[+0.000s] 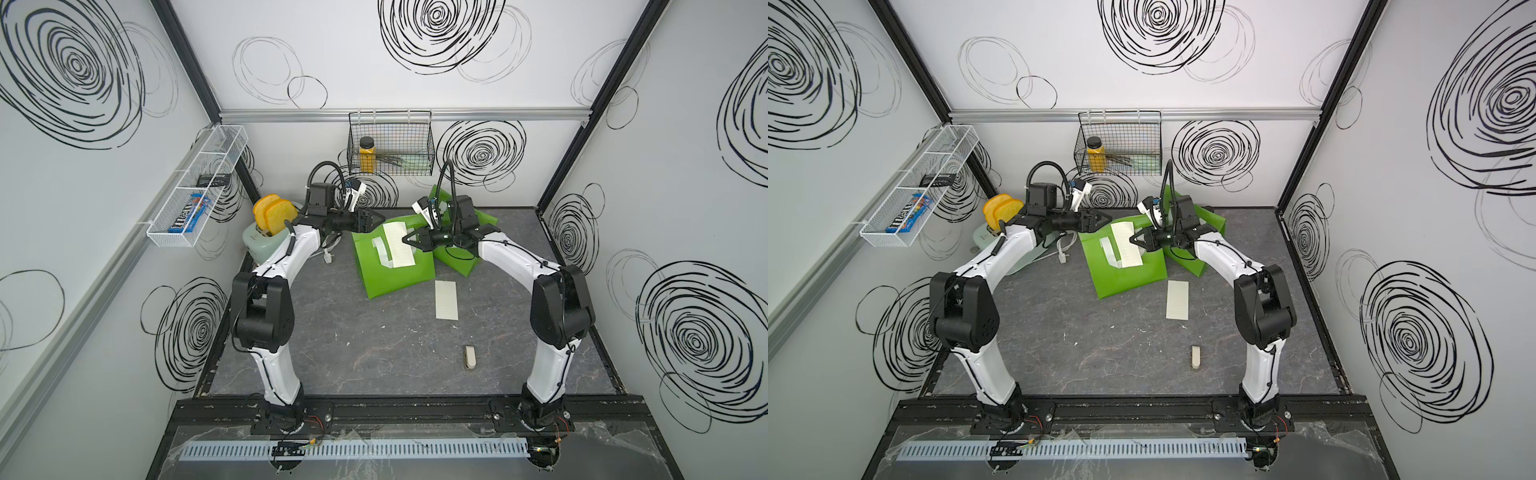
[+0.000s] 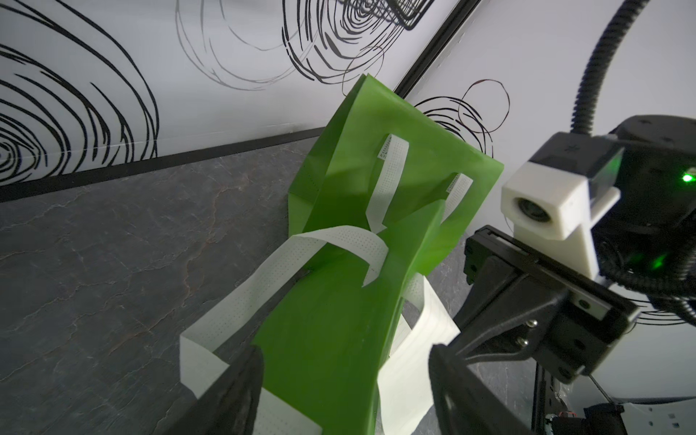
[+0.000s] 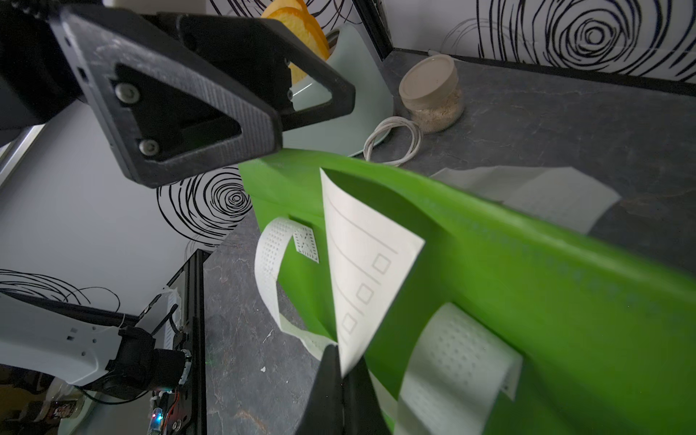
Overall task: Staple the receipts to the bags
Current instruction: Hold the receipt from the takeout bag.
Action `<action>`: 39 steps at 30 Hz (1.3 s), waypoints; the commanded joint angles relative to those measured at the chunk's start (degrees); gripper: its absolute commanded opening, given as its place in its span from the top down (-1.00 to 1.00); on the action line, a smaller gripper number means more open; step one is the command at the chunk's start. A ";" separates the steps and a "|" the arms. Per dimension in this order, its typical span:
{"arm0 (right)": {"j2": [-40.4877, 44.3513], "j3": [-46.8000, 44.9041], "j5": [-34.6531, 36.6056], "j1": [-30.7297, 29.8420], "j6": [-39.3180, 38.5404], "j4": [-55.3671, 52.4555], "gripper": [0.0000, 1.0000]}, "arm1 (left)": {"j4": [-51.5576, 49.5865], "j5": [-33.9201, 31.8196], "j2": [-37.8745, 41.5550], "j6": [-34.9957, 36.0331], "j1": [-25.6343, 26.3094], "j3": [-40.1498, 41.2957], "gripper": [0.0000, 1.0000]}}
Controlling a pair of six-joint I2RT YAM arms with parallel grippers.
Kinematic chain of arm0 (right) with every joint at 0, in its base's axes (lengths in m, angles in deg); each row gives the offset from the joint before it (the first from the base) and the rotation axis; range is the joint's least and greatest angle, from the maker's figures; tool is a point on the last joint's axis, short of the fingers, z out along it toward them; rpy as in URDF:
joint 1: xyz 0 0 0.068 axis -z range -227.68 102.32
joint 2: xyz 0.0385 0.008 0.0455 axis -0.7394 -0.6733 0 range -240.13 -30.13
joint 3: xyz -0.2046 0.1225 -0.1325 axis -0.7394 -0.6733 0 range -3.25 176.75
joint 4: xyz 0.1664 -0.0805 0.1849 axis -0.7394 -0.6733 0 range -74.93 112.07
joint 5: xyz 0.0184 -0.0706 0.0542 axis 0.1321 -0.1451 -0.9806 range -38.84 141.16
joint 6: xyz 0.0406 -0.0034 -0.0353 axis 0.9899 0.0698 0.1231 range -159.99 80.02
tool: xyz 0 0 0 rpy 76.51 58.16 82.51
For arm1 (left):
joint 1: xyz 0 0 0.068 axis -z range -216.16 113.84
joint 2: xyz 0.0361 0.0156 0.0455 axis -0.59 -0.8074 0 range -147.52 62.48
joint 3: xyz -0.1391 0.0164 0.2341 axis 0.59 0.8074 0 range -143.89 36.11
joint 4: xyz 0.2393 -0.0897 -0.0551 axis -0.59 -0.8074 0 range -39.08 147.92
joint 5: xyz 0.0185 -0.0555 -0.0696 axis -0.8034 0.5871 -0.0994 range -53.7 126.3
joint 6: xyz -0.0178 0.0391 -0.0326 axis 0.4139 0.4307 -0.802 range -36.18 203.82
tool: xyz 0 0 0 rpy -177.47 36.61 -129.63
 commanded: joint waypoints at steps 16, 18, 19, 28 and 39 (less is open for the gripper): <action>-4.12 4.85 -1.28 -0.53 -0.68 -1.88 0.93 | -7.09 0.25 -1.16 8.34 0.82 -3.23 -0.34; -4.21 4.85 -1.18 -0.51 -0.62 -1.88 0.93 | -7.34 0.32 -1.34 8.56 1.19 -3.29 -0.26; -4.24 4.79 -1.33 -0.53 -0.50 -1.82 0.93 | -7.81 0.00 -1.52 8.88 1.47 -3.27 -0.24; -3.78 3.75 -1.43 -0.59 0.06 -0.90 0.93 | -8.76 -1.39 -2.30 10.12 2.58 -2.09 -0.21; -3.84 3.45 -1.59 -0.62 0.65 -0.16 0.93 | -8.10 -1.75 -2.58 10.00 2.58 -1.13 -0.09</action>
